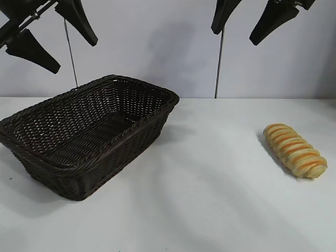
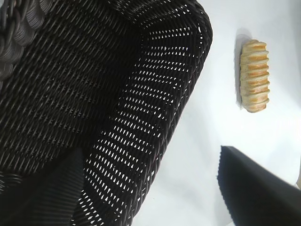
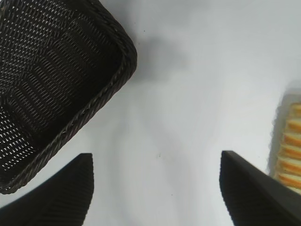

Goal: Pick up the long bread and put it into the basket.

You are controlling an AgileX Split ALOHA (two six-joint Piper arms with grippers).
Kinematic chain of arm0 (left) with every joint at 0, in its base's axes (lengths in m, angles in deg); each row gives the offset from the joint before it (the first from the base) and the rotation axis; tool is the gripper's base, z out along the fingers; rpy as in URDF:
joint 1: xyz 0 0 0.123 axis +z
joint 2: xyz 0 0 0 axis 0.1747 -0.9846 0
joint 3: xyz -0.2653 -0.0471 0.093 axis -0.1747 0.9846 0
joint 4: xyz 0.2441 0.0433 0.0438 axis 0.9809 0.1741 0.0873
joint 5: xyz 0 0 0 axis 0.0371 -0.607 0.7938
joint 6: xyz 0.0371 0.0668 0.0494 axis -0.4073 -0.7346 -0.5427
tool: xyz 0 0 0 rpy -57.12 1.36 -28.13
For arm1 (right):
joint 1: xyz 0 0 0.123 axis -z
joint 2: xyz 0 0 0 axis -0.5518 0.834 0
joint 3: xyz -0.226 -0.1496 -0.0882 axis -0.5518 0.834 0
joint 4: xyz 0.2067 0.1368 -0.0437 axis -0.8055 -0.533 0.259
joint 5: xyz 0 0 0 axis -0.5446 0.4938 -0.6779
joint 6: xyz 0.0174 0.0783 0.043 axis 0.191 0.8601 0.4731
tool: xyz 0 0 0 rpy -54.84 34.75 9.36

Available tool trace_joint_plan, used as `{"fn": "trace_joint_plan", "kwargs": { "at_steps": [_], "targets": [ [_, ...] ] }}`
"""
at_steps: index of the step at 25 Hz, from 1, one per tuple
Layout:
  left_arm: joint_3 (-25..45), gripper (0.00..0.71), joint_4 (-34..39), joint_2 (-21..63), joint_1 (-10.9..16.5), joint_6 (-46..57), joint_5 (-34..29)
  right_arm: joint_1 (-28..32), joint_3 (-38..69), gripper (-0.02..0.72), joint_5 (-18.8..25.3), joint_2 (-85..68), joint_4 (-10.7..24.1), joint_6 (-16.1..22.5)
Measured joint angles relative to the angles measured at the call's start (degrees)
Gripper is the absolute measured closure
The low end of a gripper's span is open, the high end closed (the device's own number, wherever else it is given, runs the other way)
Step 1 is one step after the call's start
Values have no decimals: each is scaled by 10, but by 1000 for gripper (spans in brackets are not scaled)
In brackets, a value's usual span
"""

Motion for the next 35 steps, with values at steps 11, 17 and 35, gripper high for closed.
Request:
{"fn": "trace_joint_plan", "kwargs": {
  "at_steps": [11, 17, 35],
  "targets": [
    [0, 139, 0, 0, 0, 0, 0, 0, 0, 164, 0, 0, 0, 0],
    [0, 139, 0, 0, 0, 0, 0, 0, 0, 164, 0, 0, 0, 0],
    [0, 139, 1, 0, 0, 7, -8, 0, 0, 164, -1, 0, 0, 0]
  ]
}}
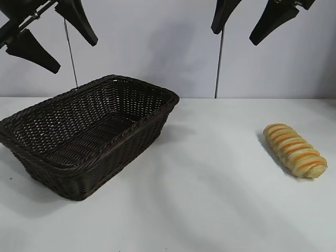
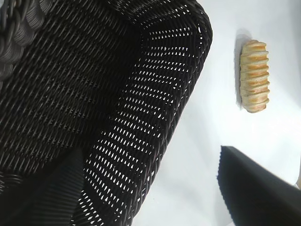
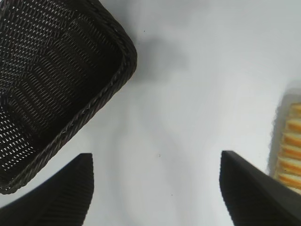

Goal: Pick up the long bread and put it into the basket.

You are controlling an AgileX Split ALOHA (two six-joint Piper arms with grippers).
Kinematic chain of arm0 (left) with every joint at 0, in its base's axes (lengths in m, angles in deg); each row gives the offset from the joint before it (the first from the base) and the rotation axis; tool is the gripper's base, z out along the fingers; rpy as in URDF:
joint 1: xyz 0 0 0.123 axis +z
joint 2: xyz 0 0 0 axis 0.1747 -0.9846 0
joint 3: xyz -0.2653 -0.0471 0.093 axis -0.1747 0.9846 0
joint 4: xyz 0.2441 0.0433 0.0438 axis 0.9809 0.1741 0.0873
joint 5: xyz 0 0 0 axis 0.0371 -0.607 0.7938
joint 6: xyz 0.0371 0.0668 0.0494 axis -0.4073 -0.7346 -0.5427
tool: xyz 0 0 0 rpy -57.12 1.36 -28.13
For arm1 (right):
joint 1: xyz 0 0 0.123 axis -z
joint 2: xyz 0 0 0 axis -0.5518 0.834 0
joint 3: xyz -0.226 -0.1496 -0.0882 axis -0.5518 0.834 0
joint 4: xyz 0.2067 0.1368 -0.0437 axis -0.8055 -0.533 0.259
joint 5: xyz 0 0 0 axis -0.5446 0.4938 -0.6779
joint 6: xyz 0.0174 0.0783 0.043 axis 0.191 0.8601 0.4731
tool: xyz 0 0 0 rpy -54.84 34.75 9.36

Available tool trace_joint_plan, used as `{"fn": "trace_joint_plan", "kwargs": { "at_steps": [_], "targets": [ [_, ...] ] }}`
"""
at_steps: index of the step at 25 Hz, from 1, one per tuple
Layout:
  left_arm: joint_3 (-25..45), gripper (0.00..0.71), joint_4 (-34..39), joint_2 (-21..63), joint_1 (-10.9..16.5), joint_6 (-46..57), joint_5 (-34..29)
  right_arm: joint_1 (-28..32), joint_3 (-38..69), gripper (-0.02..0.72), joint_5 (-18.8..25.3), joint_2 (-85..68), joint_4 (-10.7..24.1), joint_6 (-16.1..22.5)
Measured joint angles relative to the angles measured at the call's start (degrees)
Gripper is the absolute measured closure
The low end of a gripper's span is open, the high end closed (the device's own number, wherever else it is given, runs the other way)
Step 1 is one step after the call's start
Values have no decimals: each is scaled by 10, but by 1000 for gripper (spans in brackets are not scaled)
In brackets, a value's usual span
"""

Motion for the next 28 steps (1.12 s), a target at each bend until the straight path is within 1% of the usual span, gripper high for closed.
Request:
{"fn": "trace_joint_plan", "kwargs": {
  "at_steps": [7, 11, 16, 18, 22, 25, 28],
  "targets": [
    [0, 139, 36, 38, 1, 22, -44, 0, 0, 164, 0, 0, 0, 0],
    [8, 139, 65, 73, 1, 30, -54, 0, 0, 164, 0, 0, 0, 0],
    [70, 139, 89, 124, 1, 39, -57, 0, 0, 164, 0, 0, 0, 0],
    [108, 139, 94, 142, 1, 45, -46, 0, 0, 164, 0, 0, 0, 0],
    [184, 139, 96, 171, 1, 64, -6, 0, 0, 164, 0, 0, 0, 0],
    [239, 139, 101, 180, 1, 95, 32, 0, 0, 164, 0, 0, 0, 0],
    [278, 139, 103, 180, 1, 140, 73, 0, 0, 164, 0, 0, 0, 0]
  ]
}}
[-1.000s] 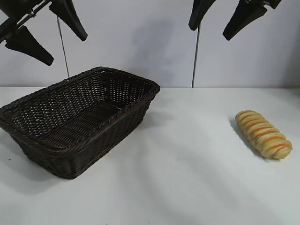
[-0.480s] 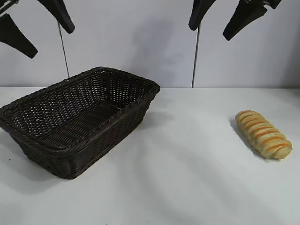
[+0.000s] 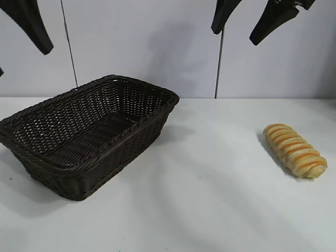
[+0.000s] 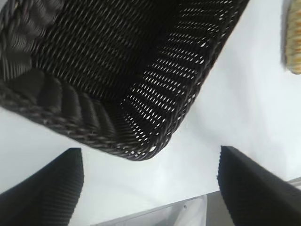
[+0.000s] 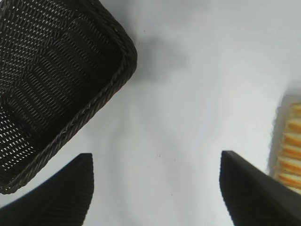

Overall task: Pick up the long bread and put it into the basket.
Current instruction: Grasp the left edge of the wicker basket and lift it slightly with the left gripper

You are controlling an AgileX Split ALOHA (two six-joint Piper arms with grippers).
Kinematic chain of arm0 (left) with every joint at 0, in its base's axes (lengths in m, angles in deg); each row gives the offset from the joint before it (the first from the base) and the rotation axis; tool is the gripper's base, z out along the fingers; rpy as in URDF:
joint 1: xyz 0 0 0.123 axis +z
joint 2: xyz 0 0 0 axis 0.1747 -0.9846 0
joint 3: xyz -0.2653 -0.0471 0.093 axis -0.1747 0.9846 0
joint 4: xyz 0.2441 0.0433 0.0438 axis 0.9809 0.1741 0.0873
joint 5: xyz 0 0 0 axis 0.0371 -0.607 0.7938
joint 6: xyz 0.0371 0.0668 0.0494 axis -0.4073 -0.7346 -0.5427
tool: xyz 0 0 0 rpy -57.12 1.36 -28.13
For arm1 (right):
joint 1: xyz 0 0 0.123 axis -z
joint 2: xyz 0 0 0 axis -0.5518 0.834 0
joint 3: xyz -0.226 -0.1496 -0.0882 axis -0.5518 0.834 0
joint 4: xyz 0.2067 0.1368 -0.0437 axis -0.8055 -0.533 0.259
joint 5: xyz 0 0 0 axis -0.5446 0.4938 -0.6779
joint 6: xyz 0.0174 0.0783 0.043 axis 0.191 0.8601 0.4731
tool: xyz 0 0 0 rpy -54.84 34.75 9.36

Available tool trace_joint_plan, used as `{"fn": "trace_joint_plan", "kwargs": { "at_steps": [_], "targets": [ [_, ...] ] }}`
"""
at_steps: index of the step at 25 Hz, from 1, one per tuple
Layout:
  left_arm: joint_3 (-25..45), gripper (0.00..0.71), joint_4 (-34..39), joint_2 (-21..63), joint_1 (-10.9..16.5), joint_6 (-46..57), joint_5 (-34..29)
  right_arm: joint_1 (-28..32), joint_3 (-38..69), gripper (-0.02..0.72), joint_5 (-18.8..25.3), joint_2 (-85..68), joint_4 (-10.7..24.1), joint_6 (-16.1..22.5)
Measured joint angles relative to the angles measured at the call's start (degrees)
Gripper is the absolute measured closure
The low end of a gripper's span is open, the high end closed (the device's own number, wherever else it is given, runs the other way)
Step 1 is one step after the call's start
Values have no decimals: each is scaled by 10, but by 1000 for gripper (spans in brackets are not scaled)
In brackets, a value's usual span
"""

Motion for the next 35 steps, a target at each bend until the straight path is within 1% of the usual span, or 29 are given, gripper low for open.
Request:
{"fn": "trace_joint_plan", "kwargs": {
  "at_steps": [7, 11, 15, 25, 28, 31, 35],
  "targets": [
    [62, 139, 5, 0, 0, 128, 103, 0, 0, 164, 0, 0, 0, 0],
    [93, 139, 20, 0, 0, 197, 138, 0, 0, 164, 0, 0, 0, 0],
    [114, 139, 27, 0, 0, 244, 160, 0, 0, 164, 0, 0, 0, 0],
    [116, 139, 27, -1, 0, 264, 210, 0, 0, 164, 0, 0, 0, 0],
    [116, 139, 27, -17, -1, 264, 212, 0, 0, 164, 0, 0, 0, 0],
    [116, 139, 27, -41, -10, 265, 223, 0, 0, 164, 0, 0, 0, 0],
    [116, 139, 23, -74, -27, 265, 264, 0, 0, 164, 0, 0, 0, 0]
  ]
}}
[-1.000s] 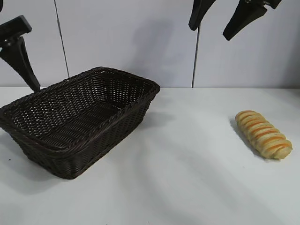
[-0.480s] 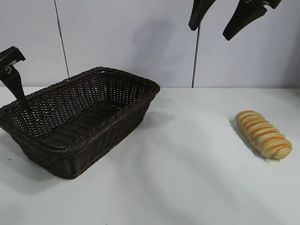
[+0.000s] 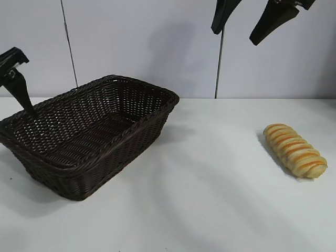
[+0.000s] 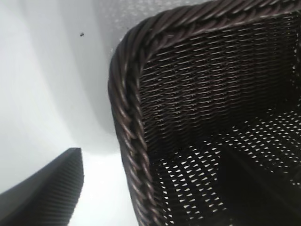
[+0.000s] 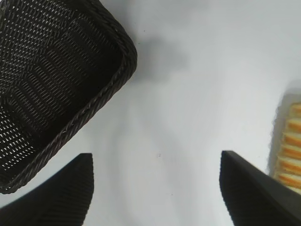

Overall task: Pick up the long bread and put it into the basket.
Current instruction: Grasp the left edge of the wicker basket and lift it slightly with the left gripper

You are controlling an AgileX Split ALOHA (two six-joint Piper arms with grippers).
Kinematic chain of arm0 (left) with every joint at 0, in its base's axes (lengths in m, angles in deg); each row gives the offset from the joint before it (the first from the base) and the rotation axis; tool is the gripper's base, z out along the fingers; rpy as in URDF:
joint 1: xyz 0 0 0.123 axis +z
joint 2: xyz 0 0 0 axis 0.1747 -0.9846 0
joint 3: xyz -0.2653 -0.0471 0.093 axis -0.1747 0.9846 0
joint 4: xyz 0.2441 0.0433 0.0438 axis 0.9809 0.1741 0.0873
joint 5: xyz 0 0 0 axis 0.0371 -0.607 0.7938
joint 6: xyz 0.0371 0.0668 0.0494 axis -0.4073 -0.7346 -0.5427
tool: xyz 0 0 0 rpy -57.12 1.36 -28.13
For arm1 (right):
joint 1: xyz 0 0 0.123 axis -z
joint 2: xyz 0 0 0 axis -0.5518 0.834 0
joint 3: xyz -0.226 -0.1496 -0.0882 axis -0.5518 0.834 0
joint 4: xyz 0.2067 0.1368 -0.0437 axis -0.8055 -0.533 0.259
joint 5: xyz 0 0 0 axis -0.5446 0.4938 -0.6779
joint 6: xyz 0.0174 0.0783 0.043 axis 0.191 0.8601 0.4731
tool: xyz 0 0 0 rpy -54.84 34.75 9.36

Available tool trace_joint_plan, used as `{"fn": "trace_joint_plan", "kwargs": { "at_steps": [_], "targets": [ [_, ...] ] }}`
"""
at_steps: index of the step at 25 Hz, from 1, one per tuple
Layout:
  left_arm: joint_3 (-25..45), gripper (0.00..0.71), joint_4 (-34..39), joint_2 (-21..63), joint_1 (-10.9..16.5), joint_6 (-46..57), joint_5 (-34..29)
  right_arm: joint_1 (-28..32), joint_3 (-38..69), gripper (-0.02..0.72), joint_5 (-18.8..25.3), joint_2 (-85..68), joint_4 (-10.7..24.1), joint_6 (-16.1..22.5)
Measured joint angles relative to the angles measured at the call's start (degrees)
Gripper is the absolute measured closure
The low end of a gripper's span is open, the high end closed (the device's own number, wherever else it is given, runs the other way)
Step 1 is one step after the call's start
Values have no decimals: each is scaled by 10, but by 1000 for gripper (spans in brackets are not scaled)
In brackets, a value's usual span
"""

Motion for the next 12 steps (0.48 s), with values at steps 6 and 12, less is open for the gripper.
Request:
{"fn": "trace_joint_plan", "kwargs": {
  "at_steps": [6, 12],
  "targets": [
    [0, 147, -25, -41, -6, 0, 25, 0, 0, 164, 0, 0, 0, 0],
    [0, 408, -27, -45, -6, 0, 25, 0, 0, 164, 0, 0, 0, 0]
  ]
}}
